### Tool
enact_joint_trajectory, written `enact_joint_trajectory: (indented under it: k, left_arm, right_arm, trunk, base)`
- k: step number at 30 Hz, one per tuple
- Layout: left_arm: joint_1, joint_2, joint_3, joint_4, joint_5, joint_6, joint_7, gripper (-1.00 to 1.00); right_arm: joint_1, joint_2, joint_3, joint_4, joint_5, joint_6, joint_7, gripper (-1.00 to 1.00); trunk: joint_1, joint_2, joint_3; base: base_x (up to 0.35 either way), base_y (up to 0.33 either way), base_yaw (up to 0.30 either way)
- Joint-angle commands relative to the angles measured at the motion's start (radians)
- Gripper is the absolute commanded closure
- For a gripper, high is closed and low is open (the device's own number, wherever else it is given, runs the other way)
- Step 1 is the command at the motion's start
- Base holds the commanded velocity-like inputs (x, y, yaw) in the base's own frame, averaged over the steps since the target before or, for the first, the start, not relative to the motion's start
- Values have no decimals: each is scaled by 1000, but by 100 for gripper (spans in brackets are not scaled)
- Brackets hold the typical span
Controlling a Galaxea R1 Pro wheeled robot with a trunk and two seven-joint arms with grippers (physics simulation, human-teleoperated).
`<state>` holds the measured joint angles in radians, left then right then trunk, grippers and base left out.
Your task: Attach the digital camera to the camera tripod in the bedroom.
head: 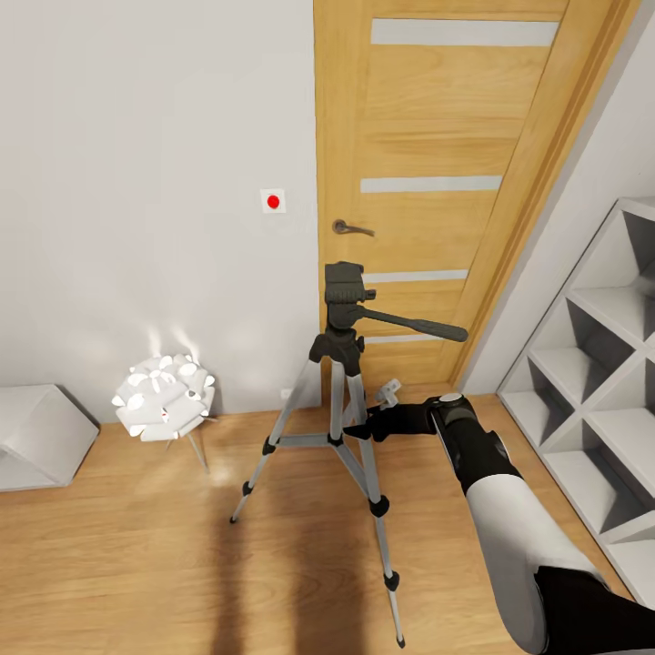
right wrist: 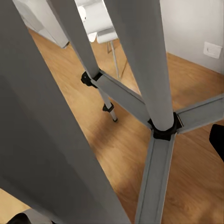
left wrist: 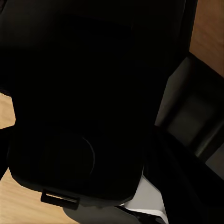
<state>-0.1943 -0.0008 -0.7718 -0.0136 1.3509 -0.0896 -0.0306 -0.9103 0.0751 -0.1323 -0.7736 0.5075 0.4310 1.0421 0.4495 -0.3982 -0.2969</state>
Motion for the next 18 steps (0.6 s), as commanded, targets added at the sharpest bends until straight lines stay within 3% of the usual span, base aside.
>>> enact_joint_trajectory:
  k: [1, 18]
  left_arm:
    - [-1, 0, -8, 1, 10, -2, -5, 100]
    - [-1, 2, -8, 1, 10, -3, -3, 100]
  right_arm:
    - [-1, 2, -6, -2, 5, 8, 7, -100]
    - [-1, 2, -6, -3, 3, 7, 8, -100]
  trunk:
    - [1, -2, -2]
    - [1, -2, -2]
  base:
    - [0, 0, 0]
    - [51, 0, 0]
